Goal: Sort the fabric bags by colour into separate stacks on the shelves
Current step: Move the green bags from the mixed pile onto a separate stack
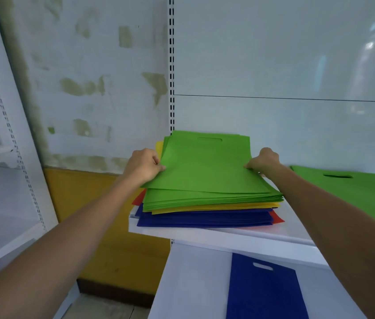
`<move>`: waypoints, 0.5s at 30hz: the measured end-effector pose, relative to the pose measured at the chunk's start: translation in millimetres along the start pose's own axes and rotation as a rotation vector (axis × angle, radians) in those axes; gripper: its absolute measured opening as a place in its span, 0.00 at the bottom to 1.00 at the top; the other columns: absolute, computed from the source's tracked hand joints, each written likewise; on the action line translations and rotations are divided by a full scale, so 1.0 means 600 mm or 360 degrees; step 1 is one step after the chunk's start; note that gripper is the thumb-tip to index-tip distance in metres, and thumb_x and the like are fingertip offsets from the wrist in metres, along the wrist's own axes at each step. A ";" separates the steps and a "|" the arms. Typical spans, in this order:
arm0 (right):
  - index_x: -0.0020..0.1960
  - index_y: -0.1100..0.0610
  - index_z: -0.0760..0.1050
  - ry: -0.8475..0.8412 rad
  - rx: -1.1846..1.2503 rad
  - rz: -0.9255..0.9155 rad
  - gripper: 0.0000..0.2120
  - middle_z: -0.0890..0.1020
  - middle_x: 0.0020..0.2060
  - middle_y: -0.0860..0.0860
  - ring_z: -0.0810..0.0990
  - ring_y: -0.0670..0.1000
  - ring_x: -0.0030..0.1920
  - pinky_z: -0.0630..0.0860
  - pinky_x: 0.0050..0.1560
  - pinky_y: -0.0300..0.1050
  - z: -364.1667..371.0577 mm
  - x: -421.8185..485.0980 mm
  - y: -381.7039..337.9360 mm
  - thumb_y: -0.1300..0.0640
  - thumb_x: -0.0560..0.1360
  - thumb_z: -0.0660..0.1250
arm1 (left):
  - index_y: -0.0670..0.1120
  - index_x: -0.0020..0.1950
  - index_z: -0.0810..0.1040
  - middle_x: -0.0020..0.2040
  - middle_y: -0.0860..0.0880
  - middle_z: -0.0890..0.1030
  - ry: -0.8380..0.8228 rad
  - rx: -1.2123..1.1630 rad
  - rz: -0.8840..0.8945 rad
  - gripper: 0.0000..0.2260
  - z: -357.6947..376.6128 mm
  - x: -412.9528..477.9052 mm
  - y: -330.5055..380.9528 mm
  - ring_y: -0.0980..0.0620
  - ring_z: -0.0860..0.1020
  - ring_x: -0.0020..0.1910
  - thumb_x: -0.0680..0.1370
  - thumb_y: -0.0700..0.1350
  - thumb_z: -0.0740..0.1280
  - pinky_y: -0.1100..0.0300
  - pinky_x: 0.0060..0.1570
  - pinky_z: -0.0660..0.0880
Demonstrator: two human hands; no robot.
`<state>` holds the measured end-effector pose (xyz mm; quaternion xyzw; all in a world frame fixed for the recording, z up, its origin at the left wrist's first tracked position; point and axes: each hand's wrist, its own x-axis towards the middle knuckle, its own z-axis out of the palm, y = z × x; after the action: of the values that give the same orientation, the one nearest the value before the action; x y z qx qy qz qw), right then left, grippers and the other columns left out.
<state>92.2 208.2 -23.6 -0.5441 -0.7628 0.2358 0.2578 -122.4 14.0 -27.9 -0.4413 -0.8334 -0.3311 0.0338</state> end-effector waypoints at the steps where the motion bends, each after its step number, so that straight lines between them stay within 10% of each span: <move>1: 0.34 0.59 0.62 0.0050 -0.0049 -0.0002 0.17 0.73 0.44 0.58 0.72 0.56 0.44 0.72 0.39 0.46 0.001 -0.001 0.000 0.60 0.73 0.70 | 0.44 0.44 0.78 0.43 0.45 0.79 0.0015 0.0016 0.0030 0.06 0.004 0.001 0.002 0.47 0.77 0.46 0.73 0.45 0.72 0.58 0.47 0.72; 5: 0.45 0.63 0.68 0.0260 -0.0229 -0.0054 0.01 0.71 0.45 0.58 0.71 0.57 0.44 0.68 0.44 0.46 -0.003 -0.013 -0.010 0.67 0.75 0.59 | 0.44 0.53 0.77 0.52 0.40 0.79 0.0010 0.0044 0.0138 0.09 0.014 0.008 0.016 0.43 0.77 0.51 0.74 0.42 0.70 0.54 0.53 0.74; 15: 0.57 0.59 0.76 0.0791 -0.0353 -0.0400 0.13 0.79 0.54 0.60 0.76 0.62 0.54 0.71 0.49 0.49 -0.158 -0.006 0.046 0.63 0.76 0.57 | 0.44 0.57 0.81 0.58 0.45 0.81 0.0105 0.0037 0.0448 0.13 0.032 -0.007 0.179 0.44 0.80 0.49 0.79 0.39 0.59 0.55 0.52 0.73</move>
<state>174.4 220.2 30.2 -0.5114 -0.7588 -0.0232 0.4026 -33.9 63.9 11.9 -0.5423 -0.7654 -0.3277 0.1125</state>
